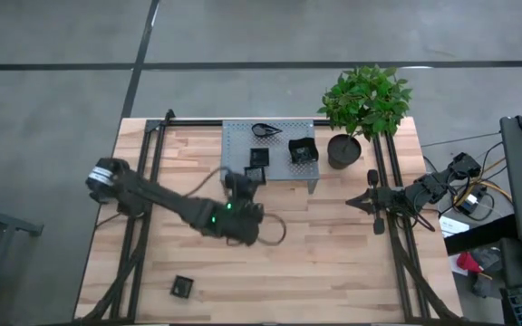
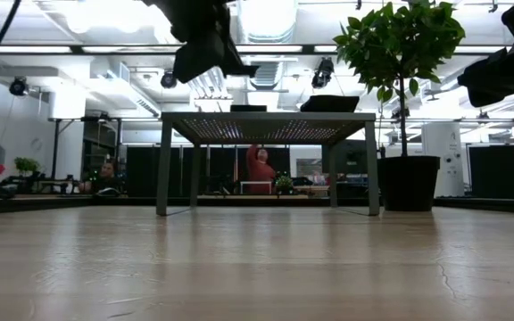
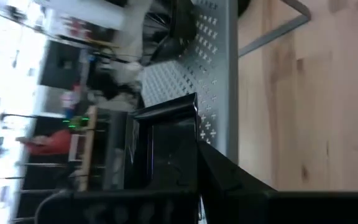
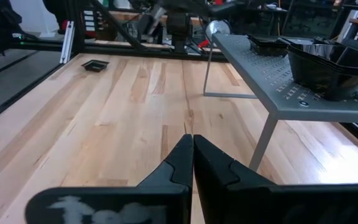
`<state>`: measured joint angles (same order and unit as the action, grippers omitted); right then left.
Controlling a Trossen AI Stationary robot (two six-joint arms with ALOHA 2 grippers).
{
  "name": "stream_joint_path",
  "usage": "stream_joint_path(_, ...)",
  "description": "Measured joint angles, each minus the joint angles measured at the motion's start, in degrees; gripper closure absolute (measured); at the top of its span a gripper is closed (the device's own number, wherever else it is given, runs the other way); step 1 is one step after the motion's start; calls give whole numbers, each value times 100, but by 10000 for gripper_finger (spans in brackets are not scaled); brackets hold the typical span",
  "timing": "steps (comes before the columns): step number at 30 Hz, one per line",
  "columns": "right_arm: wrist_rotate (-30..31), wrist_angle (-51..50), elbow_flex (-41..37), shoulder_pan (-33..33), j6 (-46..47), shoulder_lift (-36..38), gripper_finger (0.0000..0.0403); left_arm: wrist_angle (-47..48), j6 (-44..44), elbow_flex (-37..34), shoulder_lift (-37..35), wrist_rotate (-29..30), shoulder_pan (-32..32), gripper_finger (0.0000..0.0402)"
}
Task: Pick & Place Mini shaped plates
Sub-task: Stack the black square plate on top of the black square plates on the shelf
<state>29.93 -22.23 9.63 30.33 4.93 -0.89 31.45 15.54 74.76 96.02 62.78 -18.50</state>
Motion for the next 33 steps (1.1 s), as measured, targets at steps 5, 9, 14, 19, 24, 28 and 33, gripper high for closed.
stream_joint_path(5,0,3,0,2,0,-2,394,-49,757,-2,-349,-1137,534,402)
stream_joint_path(9,0,2,0,2,0,-2,394,-215,1008,-7,-581,-1304,867,402)
stream_joint_path(14,1,2,0,2,0,-2,394,-386,1169,-6,-637,-1877,1319,401)
stream_joint_path(19,0,1,0,2,0,-2,394,-482,1222,-7,-513,-2485,1657,402)
stream_joint_path(24,0,1,0,2,0,-2,394,-547,1225,-17,-501,-2288,1797,401)
stream_joint_path(28,0,1,0,0,0,-2,394,-517,1184,-17,-498,-2331,1818,401)
stream_joint_path(33,0,1,0,0,0,-2,394,-530,1150,-17,-498,-2331,1818,401)
